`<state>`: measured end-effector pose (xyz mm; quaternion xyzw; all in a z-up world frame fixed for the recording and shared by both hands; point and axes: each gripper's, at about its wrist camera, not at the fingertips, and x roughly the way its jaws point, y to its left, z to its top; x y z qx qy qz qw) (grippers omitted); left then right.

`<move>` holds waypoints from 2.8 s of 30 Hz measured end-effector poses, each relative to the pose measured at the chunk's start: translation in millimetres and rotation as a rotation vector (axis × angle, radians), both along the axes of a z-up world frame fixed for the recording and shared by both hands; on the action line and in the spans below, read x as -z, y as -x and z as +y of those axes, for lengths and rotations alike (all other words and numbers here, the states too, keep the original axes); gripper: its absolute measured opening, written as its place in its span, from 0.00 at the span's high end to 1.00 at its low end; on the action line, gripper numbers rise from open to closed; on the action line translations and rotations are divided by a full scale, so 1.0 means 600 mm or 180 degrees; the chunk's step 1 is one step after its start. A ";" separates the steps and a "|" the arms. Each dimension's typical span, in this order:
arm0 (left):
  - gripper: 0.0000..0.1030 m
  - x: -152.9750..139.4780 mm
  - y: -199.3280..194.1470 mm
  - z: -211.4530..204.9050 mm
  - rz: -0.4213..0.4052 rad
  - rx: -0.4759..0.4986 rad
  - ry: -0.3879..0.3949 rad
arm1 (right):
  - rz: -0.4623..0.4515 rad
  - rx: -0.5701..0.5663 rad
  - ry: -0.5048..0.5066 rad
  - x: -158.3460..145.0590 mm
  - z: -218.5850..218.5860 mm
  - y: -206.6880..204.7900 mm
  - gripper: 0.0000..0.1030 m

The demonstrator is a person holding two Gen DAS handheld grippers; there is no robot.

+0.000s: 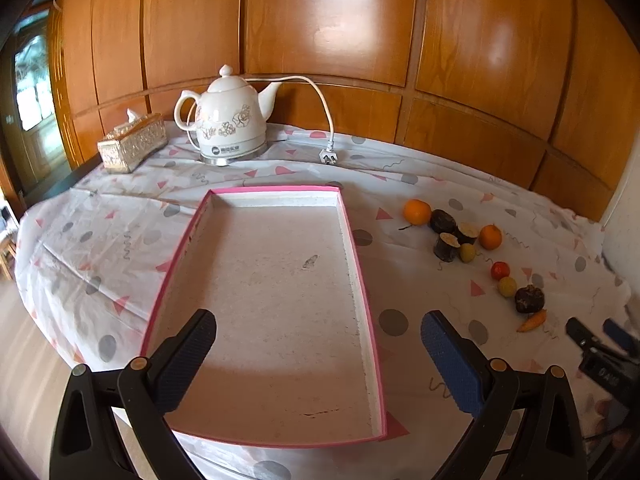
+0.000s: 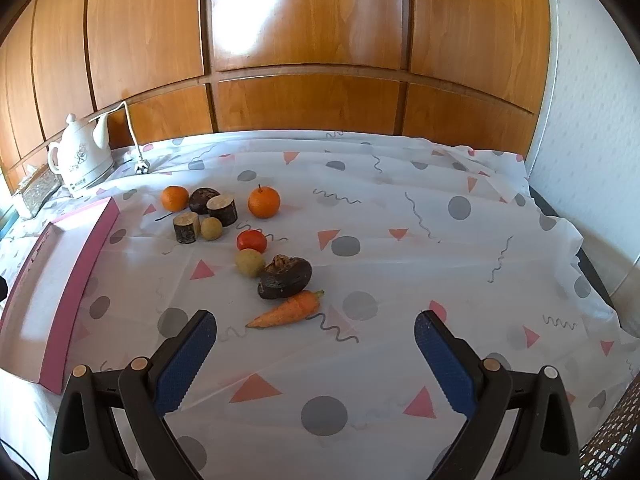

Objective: Organize fruits

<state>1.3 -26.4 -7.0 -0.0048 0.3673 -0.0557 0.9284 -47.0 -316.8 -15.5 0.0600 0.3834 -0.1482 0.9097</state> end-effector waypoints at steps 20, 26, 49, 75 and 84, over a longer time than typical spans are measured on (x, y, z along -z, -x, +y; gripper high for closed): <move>0.00 -0.008 -0.003 -0.077 0.0022 0.0531 -0.0259 | -0.0063 0.0251 0.0038 -0.009 -0.056 0.012 0.02; 0.00 -0.011 -0.004 -0.117 0.0031 0.0903 -0.0281 | -0.0086 0.0318 0.0052 -0.013 -0.075 0.014 0.02; 0.57 0.081 -0.045 -0.352 0.0877 0.2499 -0.0037 | 0.0088 0.0695 -0.0131 0.013 -0.160 0.022 0.02; 0.86 0.126 -0.013 -0.313 0.0814 0.2440 -0.0233 | 0.0227 0.0589 -0.0371 0.040 -0.169 0.008 0.02; 0.86 0.129 -0.015 -0.237 0.0835 0.2118 0.0028 | 0.0301 0.0353 -0.0400 0.045 -0.130 -0.003 0.07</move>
